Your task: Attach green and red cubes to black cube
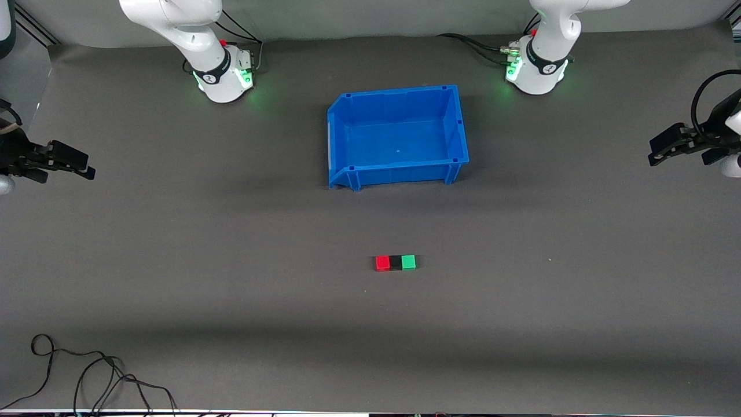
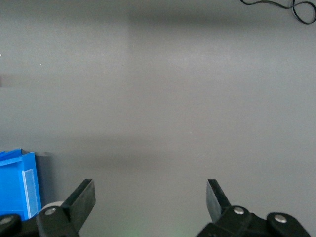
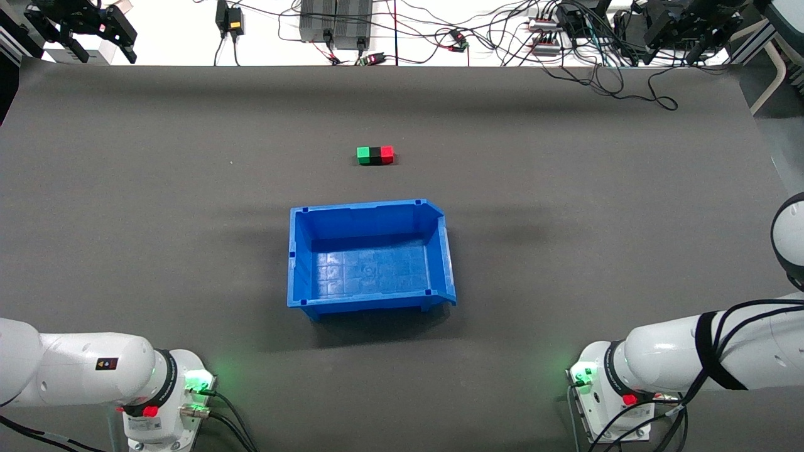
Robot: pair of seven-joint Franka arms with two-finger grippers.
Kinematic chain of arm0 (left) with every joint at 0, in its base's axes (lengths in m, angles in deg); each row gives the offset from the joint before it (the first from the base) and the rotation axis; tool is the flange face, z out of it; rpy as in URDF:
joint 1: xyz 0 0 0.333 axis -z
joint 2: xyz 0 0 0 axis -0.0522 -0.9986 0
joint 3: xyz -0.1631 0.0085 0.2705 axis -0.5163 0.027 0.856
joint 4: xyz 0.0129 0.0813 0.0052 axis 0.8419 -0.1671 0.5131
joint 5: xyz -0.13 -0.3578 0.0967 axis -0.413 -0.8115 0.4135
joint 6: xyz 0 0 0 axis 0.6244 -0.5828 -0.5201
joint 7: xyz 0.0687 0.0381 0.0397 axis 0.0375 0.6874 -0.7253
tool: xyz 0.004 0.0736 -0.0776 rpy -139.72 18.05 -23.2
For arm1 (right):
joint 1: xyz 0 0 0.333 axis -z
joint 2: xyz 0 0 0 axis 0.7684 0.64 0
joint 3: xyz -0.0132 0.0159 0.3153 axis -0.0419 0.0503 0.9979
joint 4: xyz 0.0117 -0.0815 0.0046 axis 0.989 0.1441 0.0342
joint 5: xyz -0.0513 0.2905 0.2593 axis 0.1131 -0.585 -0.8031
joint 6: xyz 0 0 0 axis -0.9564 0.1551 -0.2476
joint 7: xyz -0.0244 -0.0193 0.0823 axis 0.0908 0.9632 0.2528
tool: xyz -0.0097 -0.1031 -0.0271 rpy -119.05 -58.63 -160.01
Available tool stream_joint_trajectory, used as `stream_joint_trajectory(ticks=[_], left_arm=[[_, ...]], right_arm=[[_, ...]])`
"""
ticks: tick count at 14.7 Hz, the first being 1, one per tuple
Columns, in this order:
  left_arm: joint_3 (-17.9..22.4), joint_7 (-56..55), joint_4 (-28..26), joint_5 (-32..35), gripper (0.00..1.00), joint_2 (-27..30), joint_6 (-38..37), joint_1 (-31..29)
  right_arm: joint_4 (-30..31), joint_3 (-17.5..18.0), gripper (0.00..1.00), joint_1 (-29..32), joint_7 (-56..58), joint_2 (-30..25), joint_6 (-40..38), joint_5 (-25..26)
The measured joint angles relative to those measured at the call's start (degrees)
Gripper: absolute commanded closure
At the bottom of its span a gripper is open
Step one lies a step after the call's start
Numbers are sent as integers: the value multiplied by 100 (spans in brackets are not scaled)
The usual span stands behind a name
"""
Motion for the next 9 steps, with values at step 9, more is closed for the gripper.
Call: stream_joint_trajectory(ticks=[9], left_arm=[[6, 4, -40, -3, 6, 0, 1, -1]], right_arm=[[3, -15, 0, 9, 4, -7, 4, 9]])
